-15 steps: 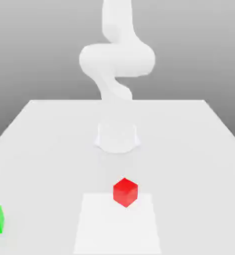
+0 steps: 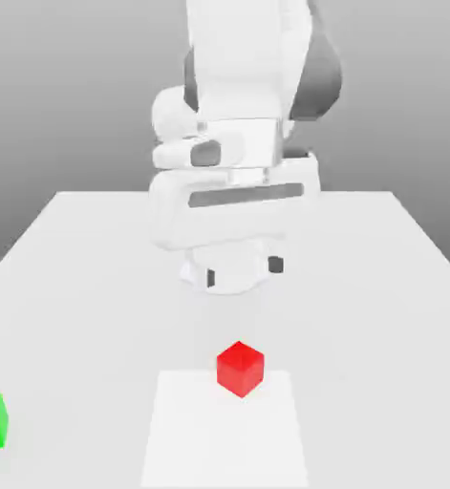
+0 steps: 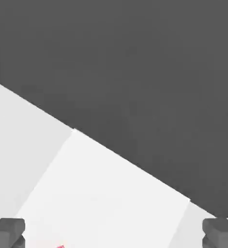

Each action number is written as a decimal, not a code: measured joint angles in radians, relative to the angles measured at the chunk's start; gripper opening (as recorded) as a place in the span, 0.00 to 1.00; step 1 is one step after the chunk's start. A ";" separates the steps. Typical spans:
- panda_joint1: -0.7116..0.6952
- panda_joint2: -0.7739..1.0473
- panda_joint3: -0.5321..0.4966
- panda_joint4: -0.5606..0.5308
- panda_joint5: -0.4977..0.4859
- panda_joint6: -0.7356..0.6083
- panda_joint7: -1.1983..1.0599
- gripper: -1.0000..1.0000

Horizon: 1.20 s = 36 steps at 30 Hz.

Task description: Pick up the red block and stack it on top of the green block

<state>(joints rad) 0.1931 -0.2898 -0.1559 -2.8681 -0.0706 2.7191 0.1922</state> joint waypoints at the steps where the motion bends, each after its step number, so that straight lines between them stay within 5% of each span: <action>1: 0.011 0.053 -0.008 -0.029 0.002 0.041 -0.042 0.50; 8: -0.026 0.420 0.088 -0.053 0.166 0.333 -0.249 0.50; 9: -0.047 0.450 0.110 -0.049 0.176 0.359 -0.256 0.00; 16: -0.053 0.455 0.116 -0.049 0.173 0.361 -0.255 0.00; 24: -0.067 0.192 0.094 -0.086 0.053 0.136 -0.169 0.00; 36: -0.360 0.402 -0.076 0.311 0.174 -0.082 -0.010 0.00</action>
<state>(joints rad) -0.1674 0.1122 -0.2317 -2.5573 0.1036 2.6371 0.1817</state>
